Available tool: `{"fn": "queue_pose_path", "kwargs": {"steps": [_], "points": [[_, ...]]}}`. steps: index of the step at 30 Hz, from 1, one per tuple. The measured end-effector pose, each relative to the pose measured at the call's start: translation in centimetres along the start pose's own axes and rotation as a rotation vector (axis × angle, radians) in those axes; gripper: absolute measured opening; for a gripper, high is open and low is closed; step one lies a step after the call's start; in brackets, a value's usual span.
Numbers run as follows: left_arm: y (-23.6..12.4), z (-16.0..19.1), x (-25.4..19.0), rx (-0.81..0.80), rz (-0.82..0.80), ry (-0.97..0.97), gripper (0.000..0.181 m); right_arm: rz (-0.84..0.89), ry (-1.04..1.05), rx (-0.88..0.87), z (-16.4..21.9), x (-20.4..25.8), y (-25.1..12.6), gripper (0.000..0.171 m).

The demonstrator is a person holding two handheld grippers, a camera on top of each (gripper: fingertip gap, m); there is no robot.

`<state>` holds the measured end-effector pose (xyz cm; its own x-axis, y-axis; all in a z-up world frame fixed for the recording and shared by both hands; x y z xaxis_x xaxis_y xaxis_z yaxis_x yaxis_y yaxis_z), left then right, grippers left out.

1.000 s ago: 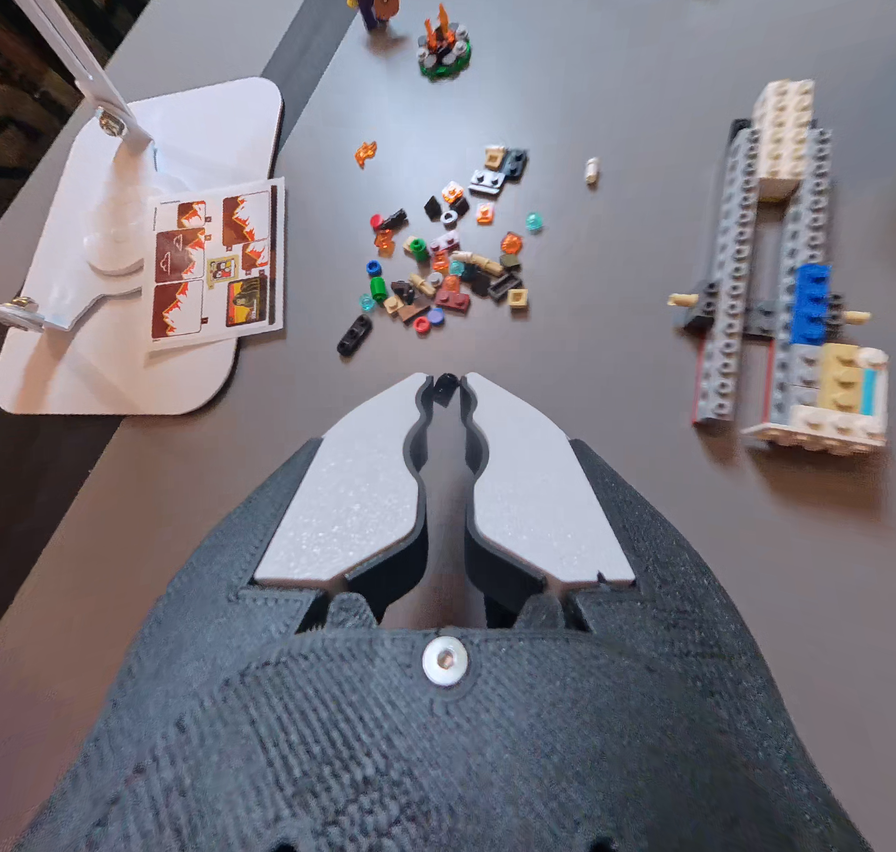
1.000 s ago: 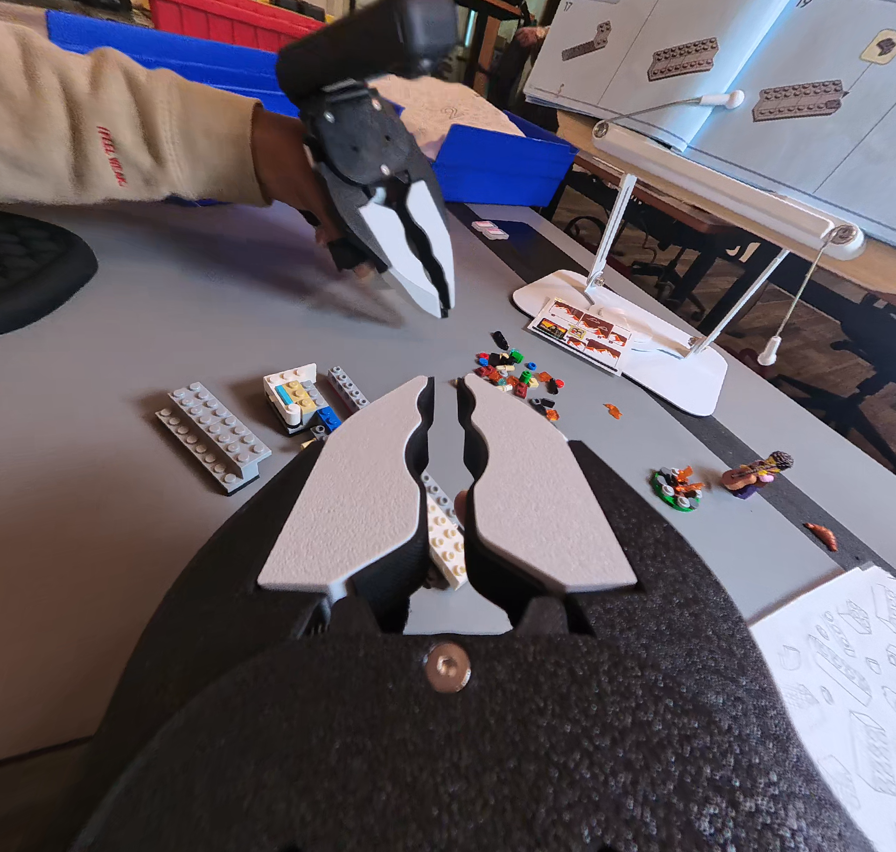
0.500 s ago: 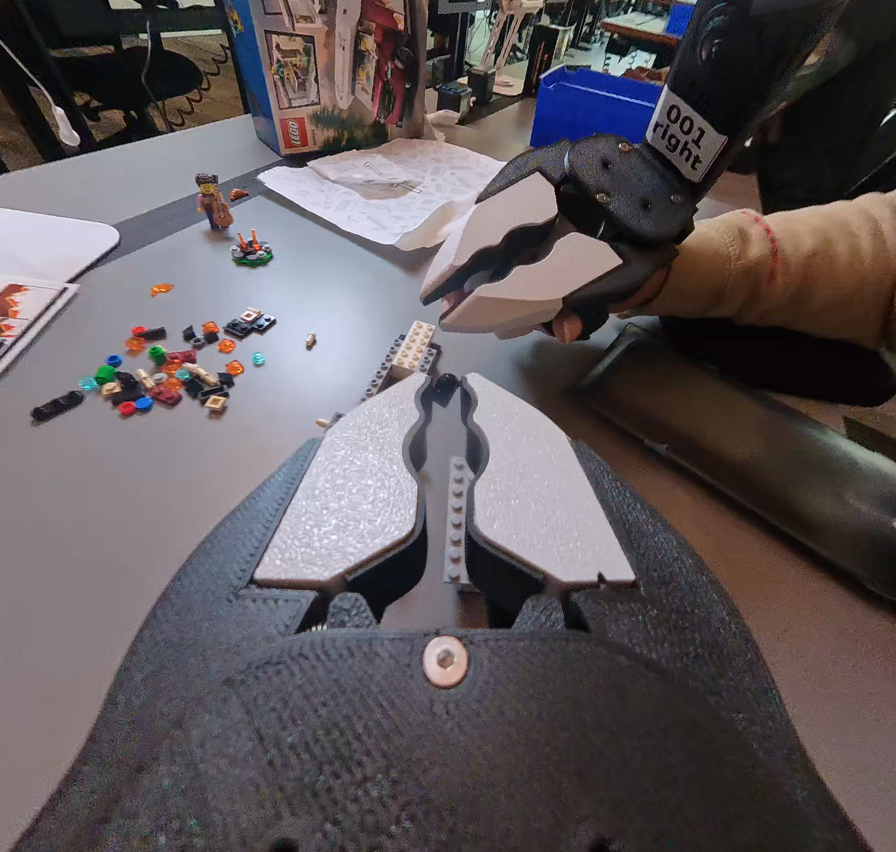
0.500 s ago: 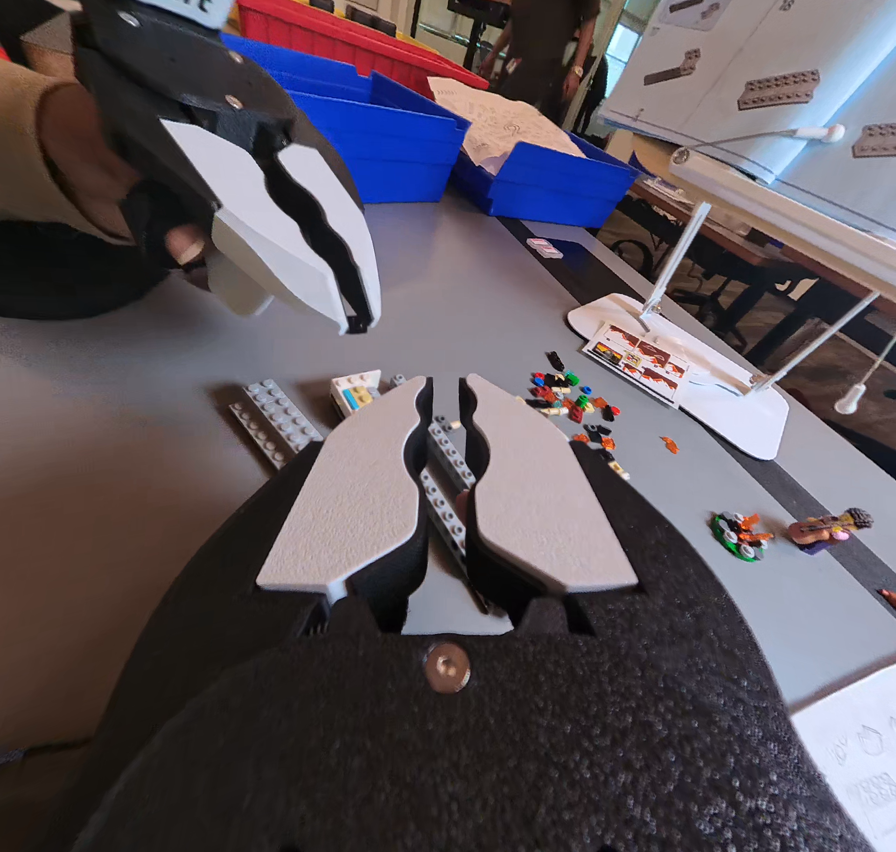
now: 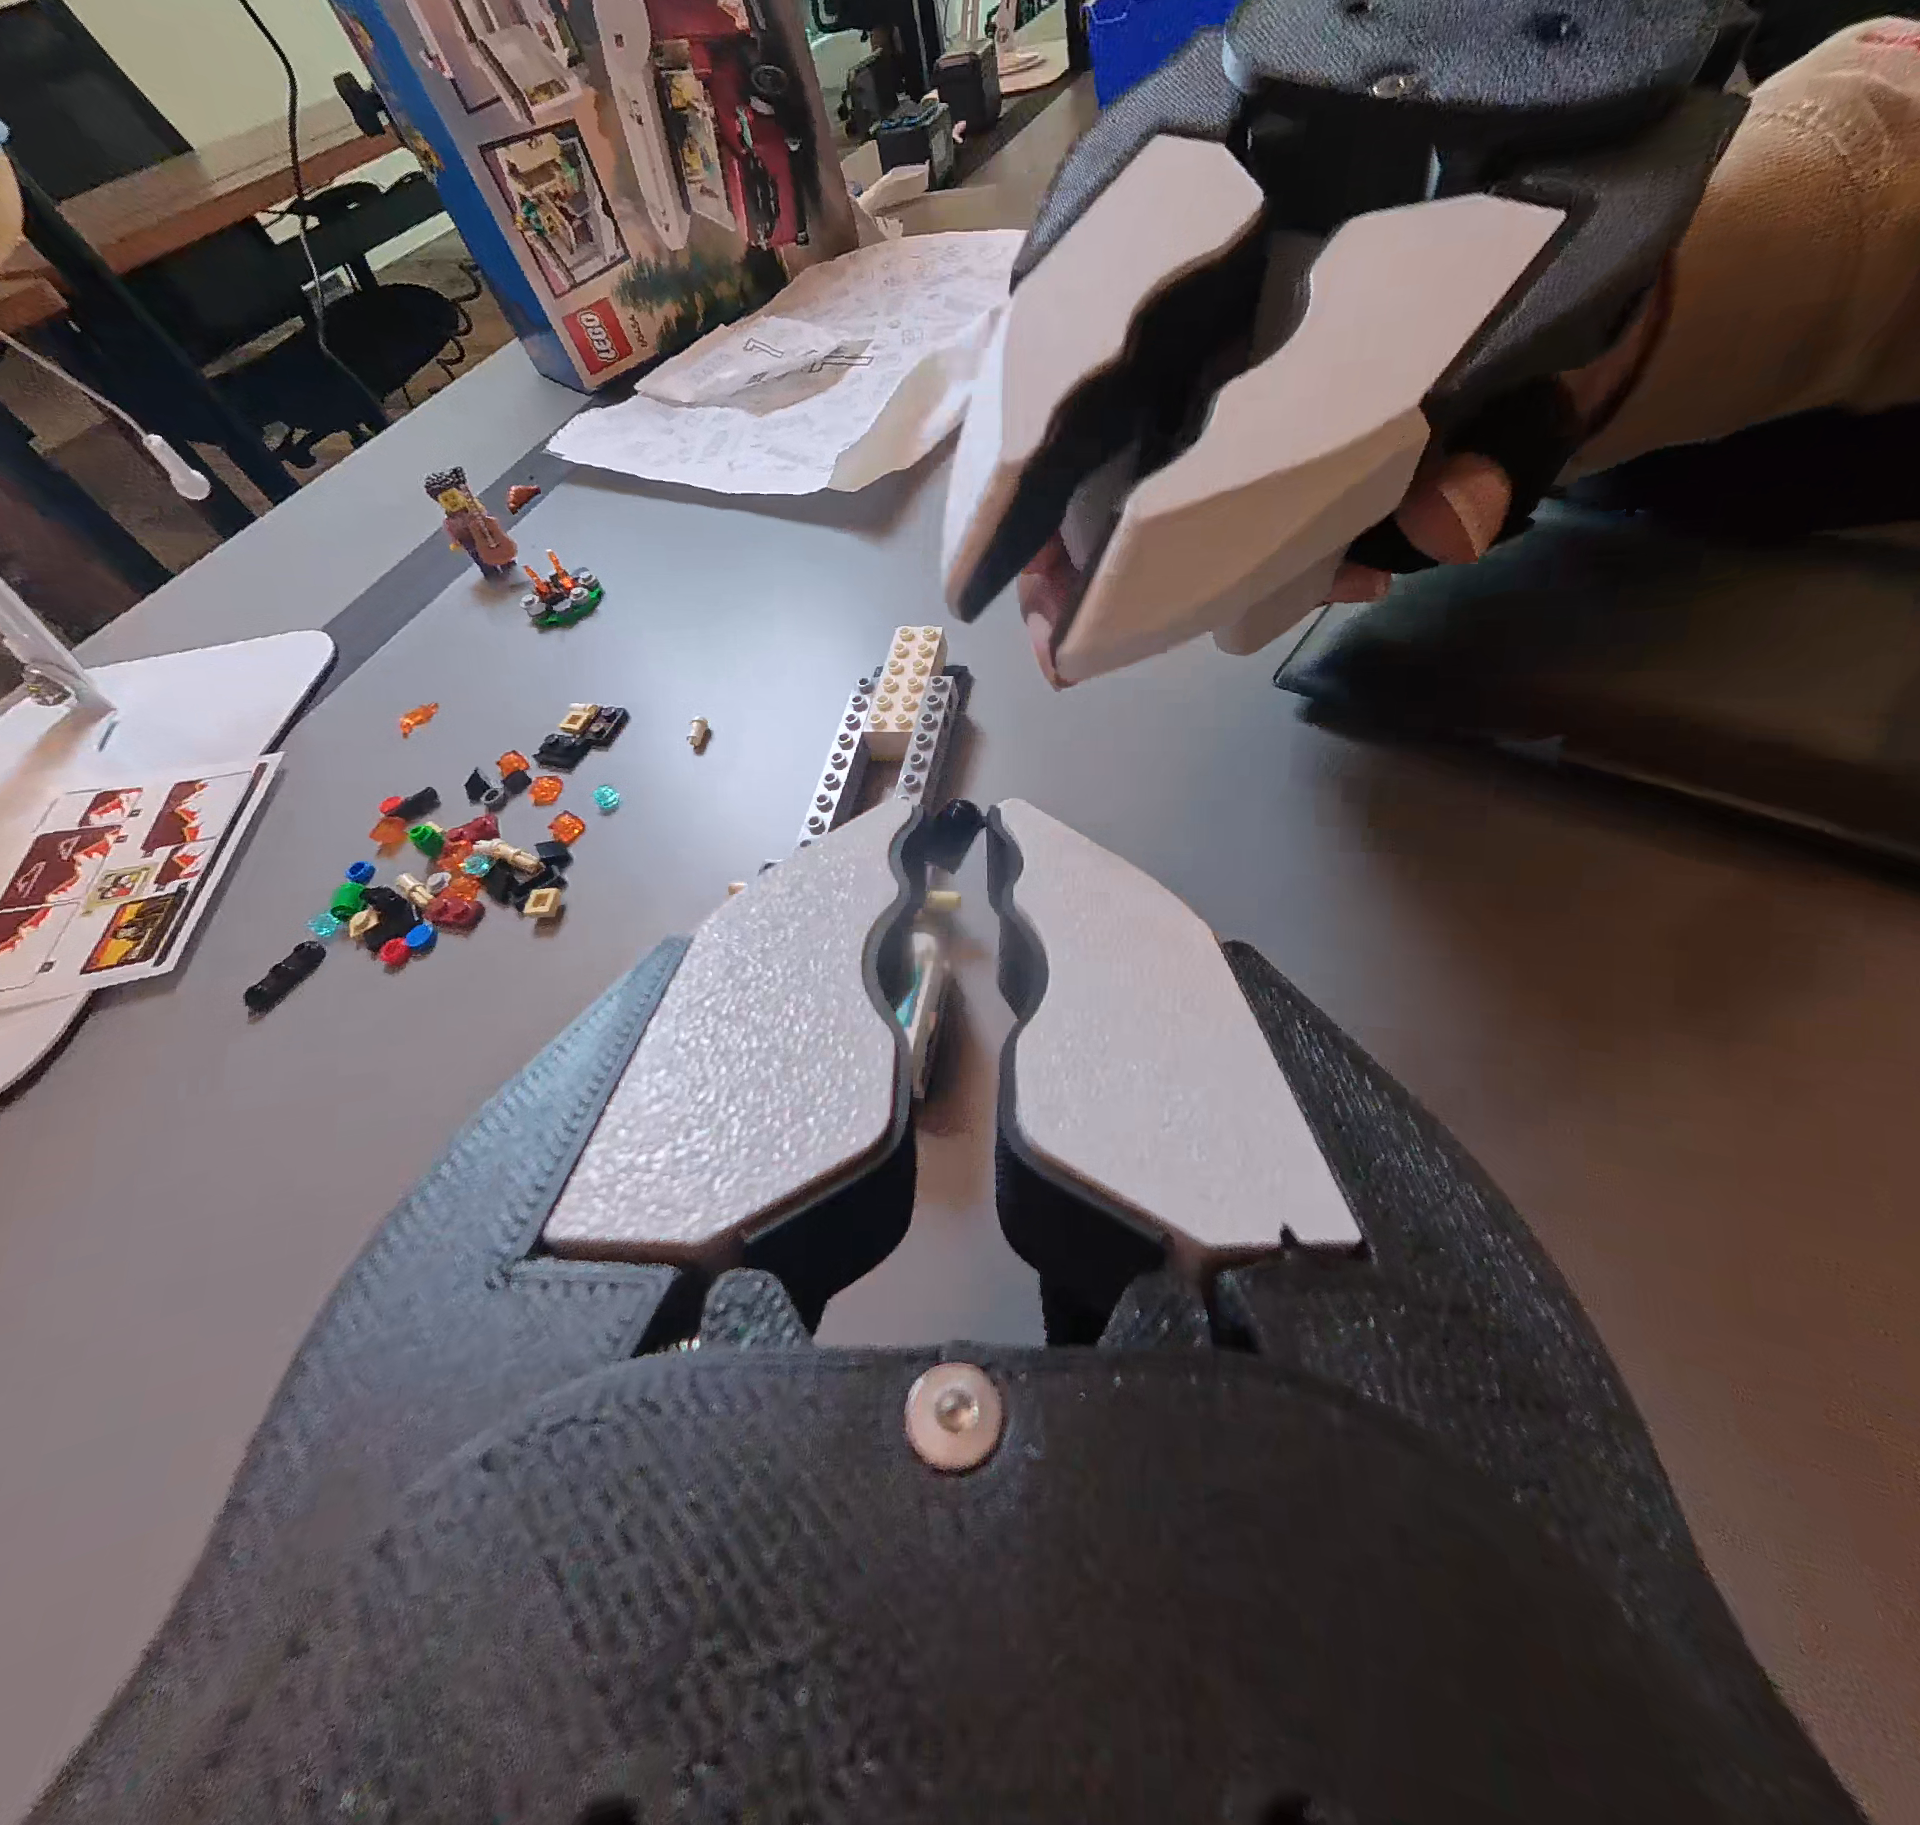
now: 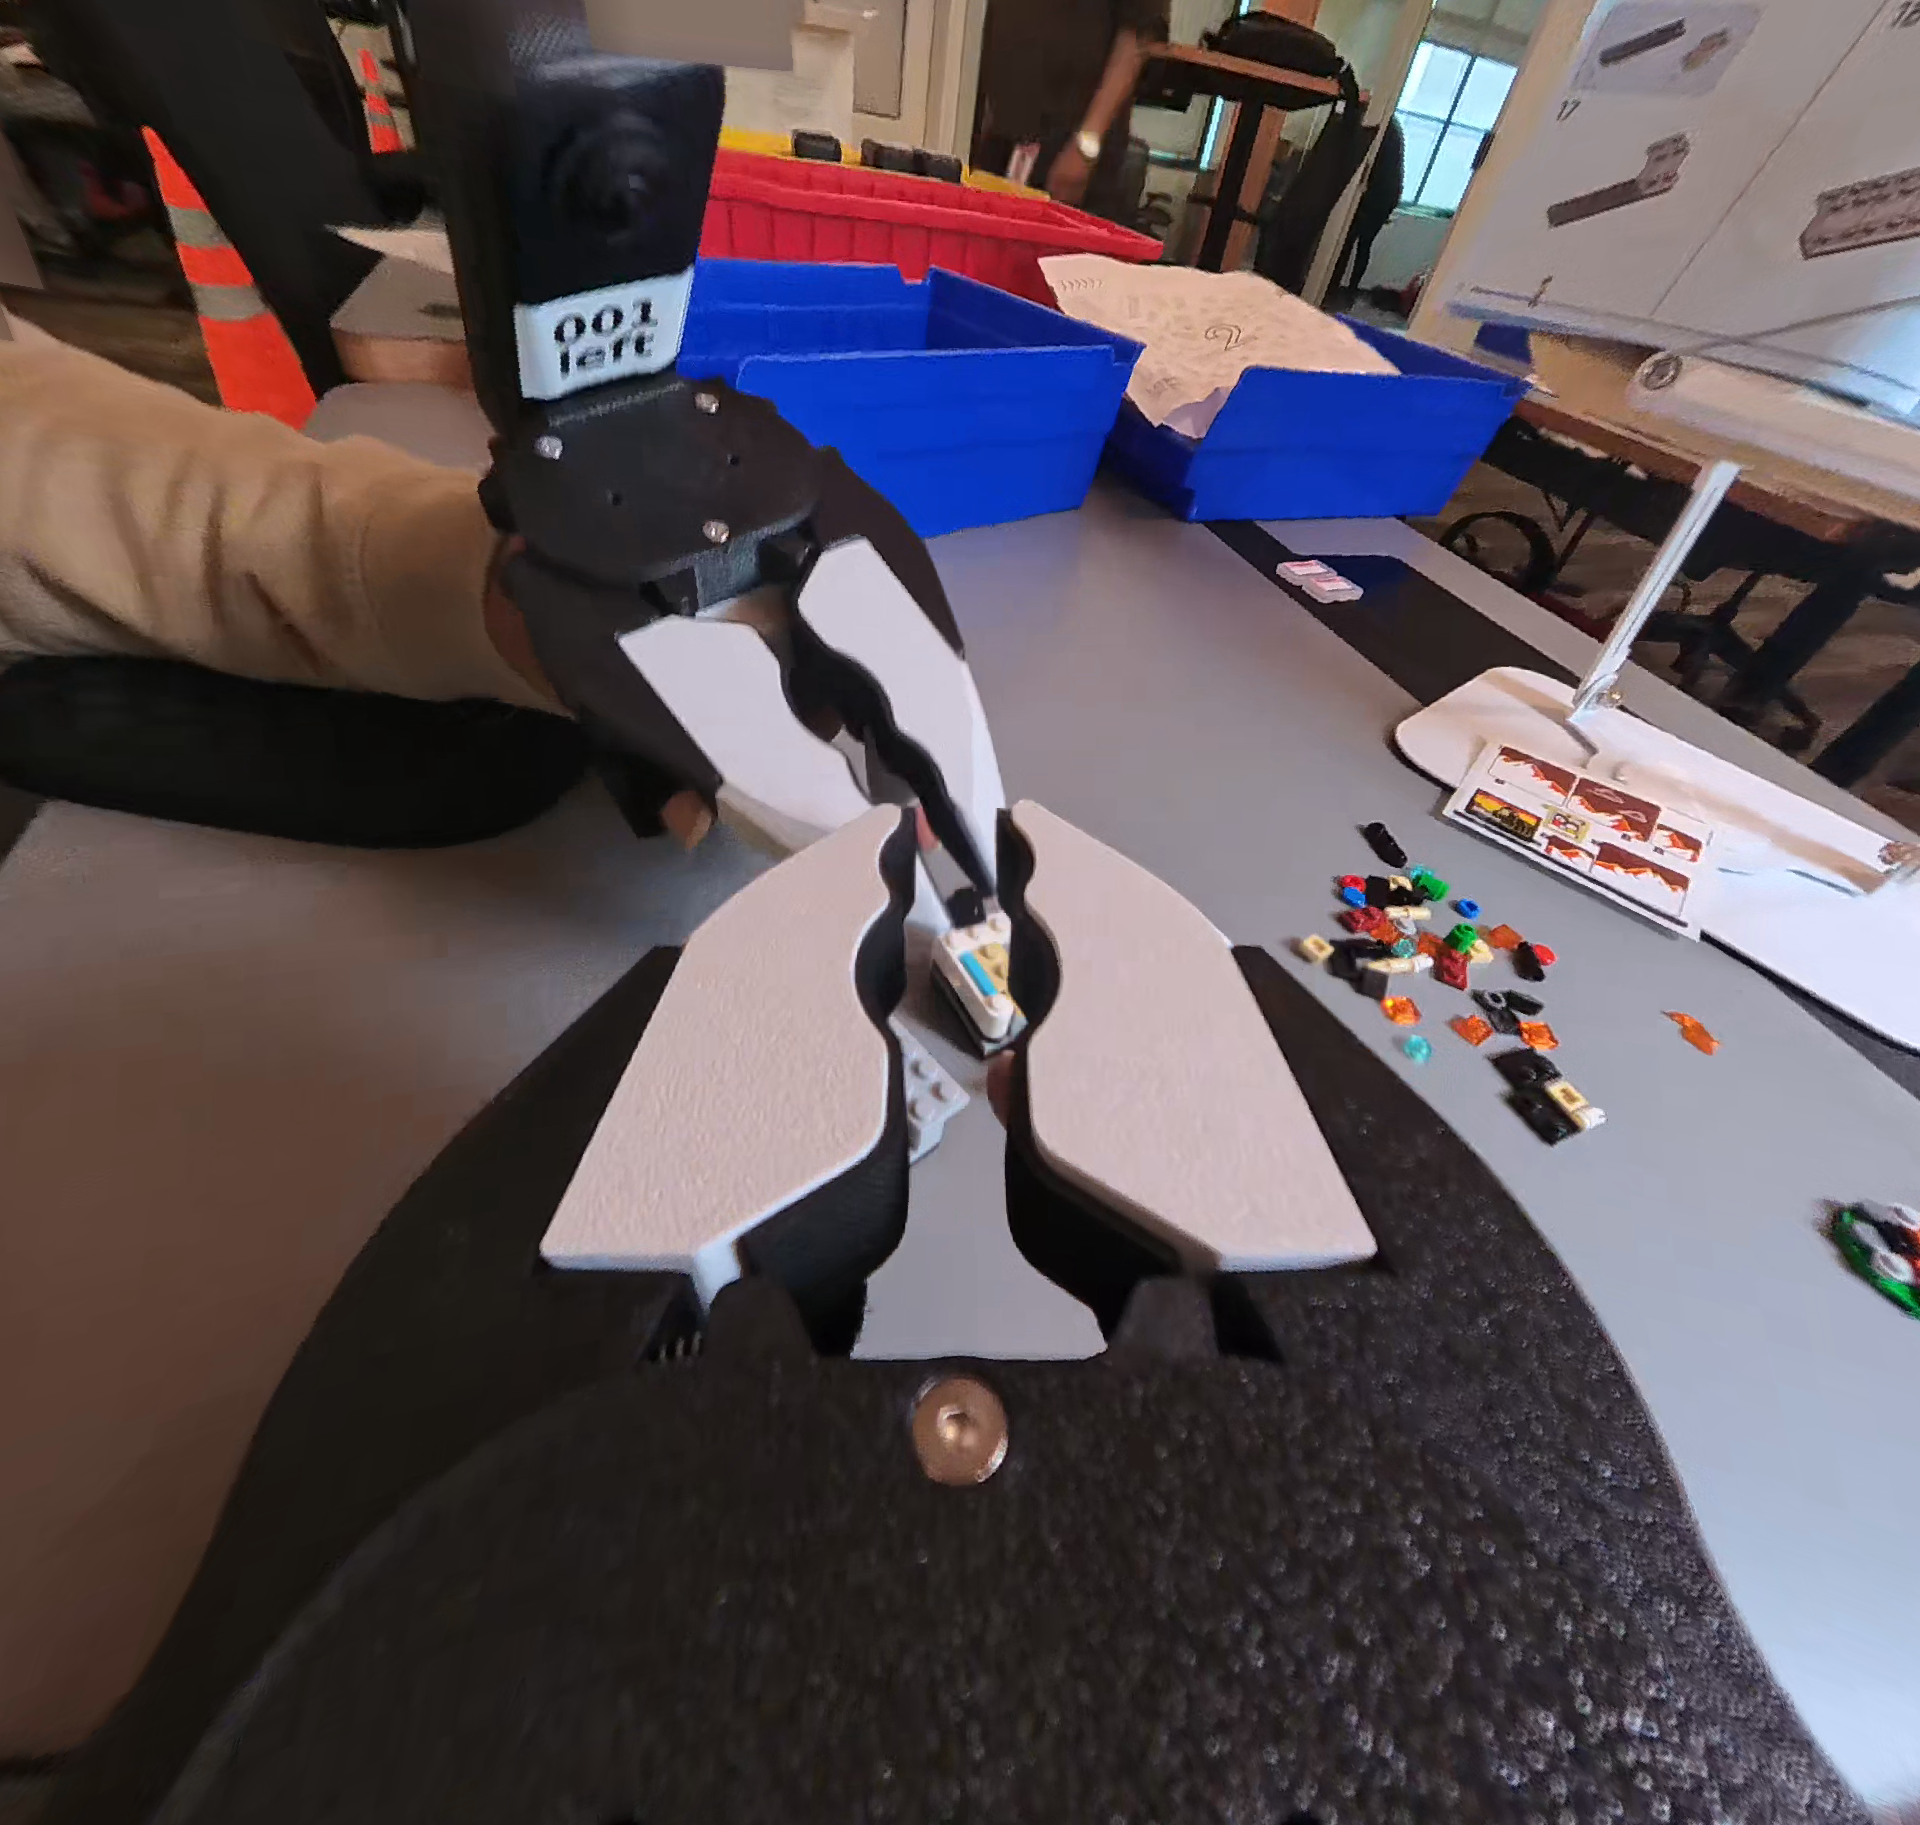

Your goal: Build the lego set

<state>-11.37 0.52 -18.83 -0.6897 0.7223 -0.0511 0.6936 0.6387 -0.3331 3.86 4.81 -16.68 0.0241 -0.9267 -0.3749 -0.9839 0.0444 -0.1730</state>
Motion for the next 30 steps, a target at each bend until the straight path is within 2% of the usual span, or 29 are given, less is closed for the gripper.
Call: {"fn": "queue_pose_path", "kwargs": {"steps": [7,19,26,30], "points": [[-0.8,0.0,1.3,-0.021,-0.038,0.027,0.010,-0.052,-0.077,0.042,1.8,0.2,0.2,0.014],[-0.4,0.2,-1.0,0.001,0.031,0.176,0.011,-0.098,-0.025,0.084,2.5,0.1,0.7,0.011],[-0.9,-0.3,-0.7,-0.049,0.185,-0.020,0.009,-0.050,-0.267,0.034,1.2,1.1,0.2,0.009],[-1.1,-0.5,-0.6,-0.076,0.222,-0.073,0.009,-0.073,-0.287,0.027,1.0,1.2,-0.2,0.013]]}}
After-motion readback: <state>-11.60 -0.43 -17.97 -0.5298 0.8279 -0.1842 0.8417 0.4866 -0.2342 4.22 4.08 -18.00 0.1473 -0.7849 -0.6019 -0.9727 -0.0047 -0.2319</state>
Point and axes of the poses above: each gripper's, where its closed fingertips meet, y out along the fingers, z out of its underside, x = y × z across the jaws, the point moved 9 cm from there along -y, back along the fingers, and after that the axes turned 14 degrees about -y, right-handed, at the moved point
